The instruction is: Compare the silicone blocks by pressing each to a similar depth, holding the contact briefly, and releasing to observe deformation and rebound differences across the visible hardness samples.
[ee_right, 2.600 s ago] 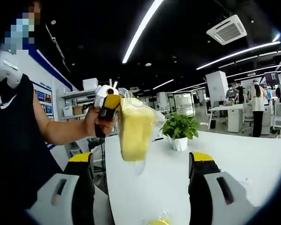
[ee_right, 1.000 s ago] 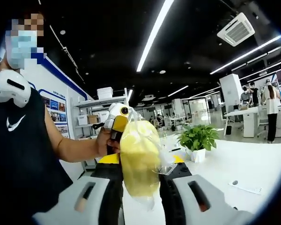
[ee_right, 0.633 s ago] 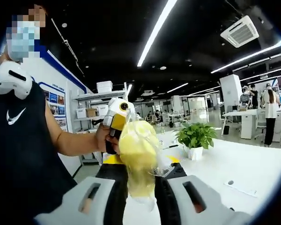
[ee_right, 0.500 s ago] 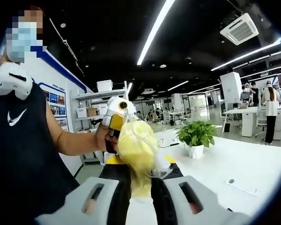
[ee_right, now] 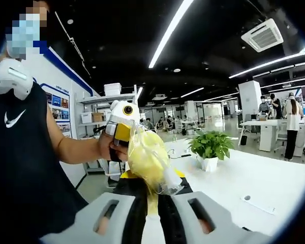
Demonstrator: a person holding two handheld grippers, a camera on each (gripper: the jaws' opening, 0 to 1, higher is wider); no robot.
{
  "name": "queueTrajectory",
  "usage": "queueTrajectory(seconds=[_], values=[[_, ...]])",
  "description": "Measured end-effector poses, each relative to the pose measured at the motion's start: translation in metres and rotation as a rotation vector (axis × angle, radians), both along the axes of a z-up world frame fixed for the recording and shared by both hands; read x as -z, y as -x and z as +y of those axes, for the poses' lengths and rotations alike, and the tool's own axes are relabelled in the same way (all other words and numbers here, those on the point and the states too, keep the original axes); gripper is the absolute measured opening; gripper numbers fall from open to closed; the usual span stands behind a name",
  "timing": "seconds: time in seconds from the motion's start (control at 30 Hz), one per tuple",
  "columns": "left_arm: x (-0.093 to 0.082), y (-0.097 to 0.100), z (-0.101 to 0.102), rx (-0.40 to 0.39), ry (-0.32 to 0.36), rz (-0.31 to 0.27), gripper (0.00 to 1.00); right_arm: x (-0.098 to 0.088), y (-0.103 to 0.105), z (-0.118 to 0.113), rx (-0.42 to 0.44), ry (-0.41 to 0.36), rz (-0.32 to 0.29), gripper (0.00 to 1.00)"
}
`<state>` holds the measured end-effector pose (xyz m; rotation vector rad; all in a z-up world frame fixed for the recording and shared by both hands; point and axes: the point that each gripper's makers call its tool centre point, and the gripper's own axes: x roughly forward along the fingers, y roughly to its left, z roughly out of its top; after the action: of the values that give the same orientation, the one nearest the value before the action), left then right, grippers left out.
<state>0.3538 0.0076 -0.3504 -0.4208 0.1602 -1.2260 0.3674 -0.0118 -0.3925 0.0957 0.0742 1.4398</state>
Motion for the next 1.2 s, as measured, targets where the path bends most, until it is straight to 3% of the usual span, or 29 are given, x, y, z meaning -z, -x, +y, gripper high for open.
queueTrajectory(seconds=[0.27, 0.37, 0.47, 0.93, 1.2], values=[[0.006, -0.002, 0.006, -0.039, -0.002, 0.001, 0.0, 0.006, -0.001, 0.006, -0.011, 0.006, 0.033, 0.01], [0.007, 0.0, 0.004, -0.042, -0.029, -0.016, 0.0, 0.008, 0.002, 0.005, -0.033, 0.003, 0.034, 0.01], [0.01, -0.003, 0.006, -0.077, -0.066, -0.069, 0.0, 0.01, 0.001, 0.005, -0.037, 0.006, 0.045, 0.01], [0.021, -0.008, 0.012, -0.118, -0.117, -0.083, 0.0, 0.021, -0.003, 0.01, -0.05, 0.055, 0.069, 0.0], [0.026, -0.007, 0.013, -0.137, -0.169, -0.124, 0.0, 0.027, -0.001, 0.012, -0.06, 0.059, 0.095, 0.0]])
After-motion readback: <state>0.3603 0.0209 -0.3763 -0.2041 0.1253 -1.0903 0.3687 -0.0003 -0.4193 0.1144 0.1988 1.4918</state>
